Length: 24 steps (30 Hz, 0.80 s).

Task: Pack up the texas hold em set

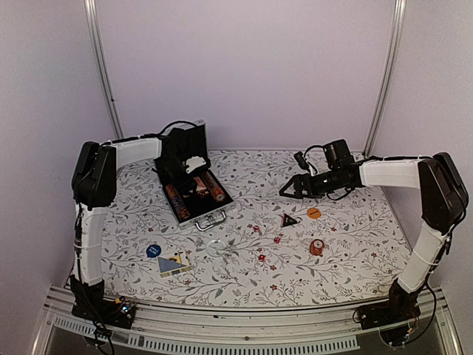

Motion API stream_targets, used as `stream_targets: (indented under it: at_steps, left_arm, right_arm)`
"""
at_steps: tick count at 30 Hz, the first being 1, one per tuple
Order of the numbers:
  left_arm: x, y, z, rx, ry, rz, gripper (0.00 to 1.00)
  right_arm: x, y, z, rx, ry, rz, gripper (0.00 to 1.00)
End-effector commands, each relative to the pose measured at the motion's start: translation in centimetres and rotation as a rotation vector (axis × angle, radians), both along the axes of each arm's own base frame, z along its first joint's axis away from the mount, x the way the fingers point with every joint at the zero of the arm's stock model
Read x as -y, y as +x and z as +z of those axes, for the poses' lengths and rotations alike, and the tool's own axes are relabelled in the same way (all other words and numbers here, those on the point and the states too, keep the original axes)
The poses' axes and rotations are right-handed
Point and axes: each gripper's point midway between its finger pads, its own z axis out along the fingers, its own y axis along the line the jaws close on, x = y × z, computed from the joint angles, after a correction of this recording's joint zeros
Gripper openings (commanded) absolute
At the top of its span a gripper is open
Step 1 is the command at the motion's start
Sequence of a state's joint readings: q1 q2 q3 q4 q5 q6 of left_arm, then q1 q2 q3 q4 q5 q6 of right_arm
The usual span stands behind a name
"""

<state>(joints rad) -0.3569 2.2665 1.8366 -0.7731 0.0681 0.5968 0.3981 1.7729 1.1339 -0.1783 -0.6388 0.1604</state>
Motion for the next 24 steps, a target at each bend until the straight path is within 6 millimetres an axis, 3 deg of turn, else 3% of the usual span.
stream_targets:
  at_steps: [1, 19, 21, 24]
  left_arm:
    - [-0.8, 1.6, 1.2, 0.04, -0.019, 0.048, 0.73]
    - [-0.5, 1.0, 5.4, 0.091, -0.081, 0.078, 0.84]
    - [-0.1, 0.4, 6.5, 0.088, -0.125, 0.09, 0.87]
    - [0.7, -0.7, 8.0, 0.096, -0.187, 0.091, 0.99]
  right_arm:
    - [0.0, 0.1, -0.1, -0.003, 0.007, 0.006, 0.99]
    - [-0.2, 0.1, 0.1, 0.002, 0.014, 0.014, 0.99]
    - [-0.1, 0.1, 0.2, 0.004, 0.016, 0.013, 0.99]
    - [-0.2, 0.1, 0.4, 0.009, 0.018, 0.015, 0.99]
